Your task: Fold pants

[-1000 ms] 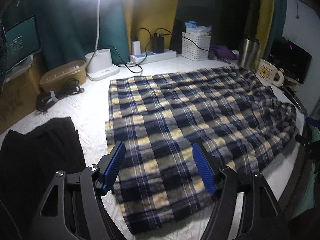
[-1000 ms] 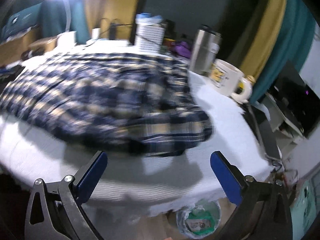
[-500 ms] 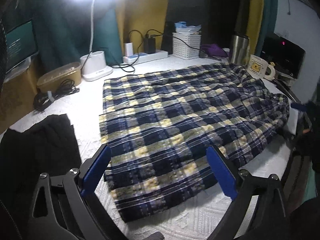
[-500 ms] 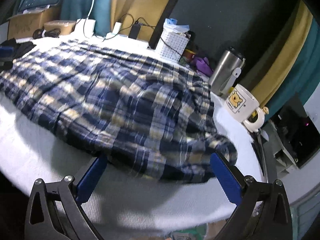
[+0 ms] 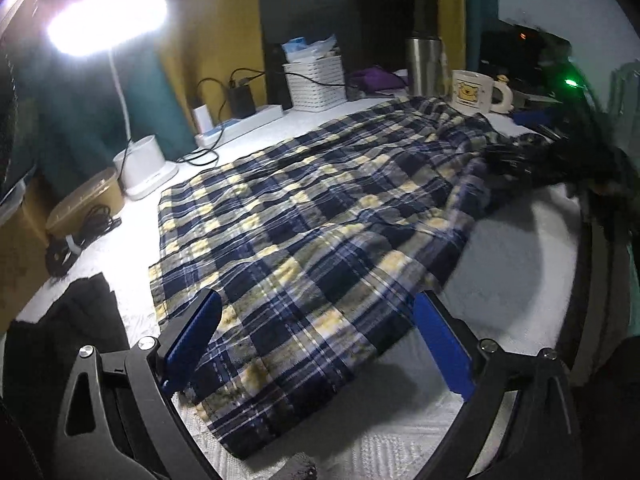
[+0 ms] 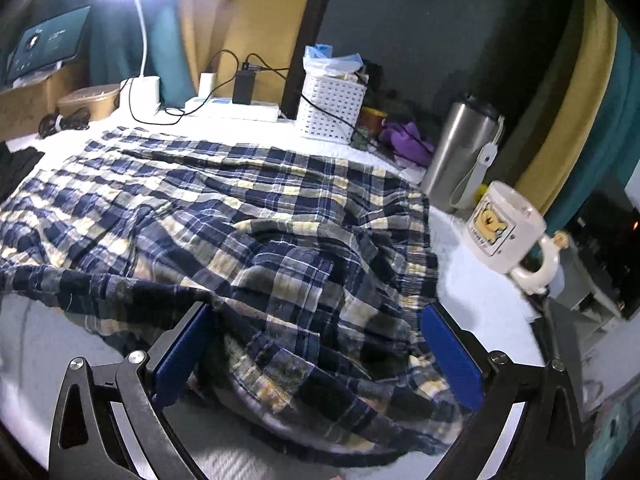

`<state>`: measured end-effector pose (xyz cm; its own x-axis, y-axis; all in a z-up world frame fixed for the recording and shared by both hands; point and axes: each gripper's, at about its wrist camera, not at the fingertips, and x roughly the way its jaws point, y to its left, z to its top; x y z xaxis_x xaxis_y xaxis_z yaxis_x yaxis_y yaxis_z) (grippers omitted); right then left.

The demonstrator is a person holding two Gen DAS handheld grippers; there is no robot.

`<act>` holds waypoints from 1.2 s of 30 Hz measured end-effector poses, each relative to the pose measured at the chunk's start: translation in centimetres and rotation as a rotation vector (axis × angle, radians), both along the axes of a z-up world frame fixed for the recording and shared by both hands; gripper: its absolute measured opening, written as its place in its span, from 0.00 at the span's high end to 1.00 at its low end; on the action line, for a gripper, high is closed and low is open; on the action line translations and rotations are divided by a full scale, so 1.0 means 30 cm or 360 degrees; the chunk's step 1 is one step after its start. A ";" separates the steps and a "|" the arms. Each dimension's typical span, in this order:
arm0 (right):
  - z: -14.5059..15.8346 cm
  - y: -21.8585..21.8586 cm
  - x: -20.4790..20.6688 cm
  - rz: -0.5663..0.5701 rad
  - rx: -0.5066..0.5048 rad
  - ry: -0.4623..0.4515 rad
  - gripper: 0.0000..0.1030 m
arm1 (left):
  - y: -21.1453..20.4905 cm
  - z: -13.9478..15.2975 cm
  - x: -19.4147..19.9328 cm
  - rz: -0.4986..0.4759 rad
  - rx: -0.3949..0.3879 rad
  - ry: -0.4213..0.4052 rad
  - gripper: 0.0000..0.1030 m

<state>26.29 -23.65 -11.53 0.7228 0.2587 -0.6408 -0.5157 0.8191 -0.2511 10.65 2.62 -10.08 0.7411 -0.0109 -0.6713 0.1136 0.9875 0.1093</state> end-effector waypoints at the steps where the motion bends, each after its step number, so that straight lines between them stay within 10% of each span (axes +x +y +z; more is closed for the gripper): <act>1: -0.005 0.000 0.013 -0.0010 0.0014 0.0016 0.00 | -0.003 0.002 -0.004 -0.0014 0.0002 0.0001 0.07; 9: -0.013 -0.023 0.047 -0.0021 0.0113 0.0074 0.00 | 0.001 -0.070 0.049 0.0075 0.0202 0.0146 0.08; 14: -0.008 -0.063 0.018 -0.0042 0.0156 0.0095 0.00 | 0.076 -0.055 0.054 0.0111 0.0064 0.0135 0.92; 25: -0.008 0.088 -0.250 0.0365 0.0112 0.0022 0.00 | 0.125 0.123 0.034 0.0211 -0.0032 -0.0153 0.96; 34: -0.103 -0.046 -0.103 0.0097 0.0096 0.0072 0.01 | 0.108 0.206 -0.015 0.0202 -0.0041 -0.0253 0.97; 36: -0.098 -0.093 -0.070 0.0040 0.0137 0.0076 0.16 | 0.103 0.202 -0.015 0.0199 -0.0041 -0.0253 0.97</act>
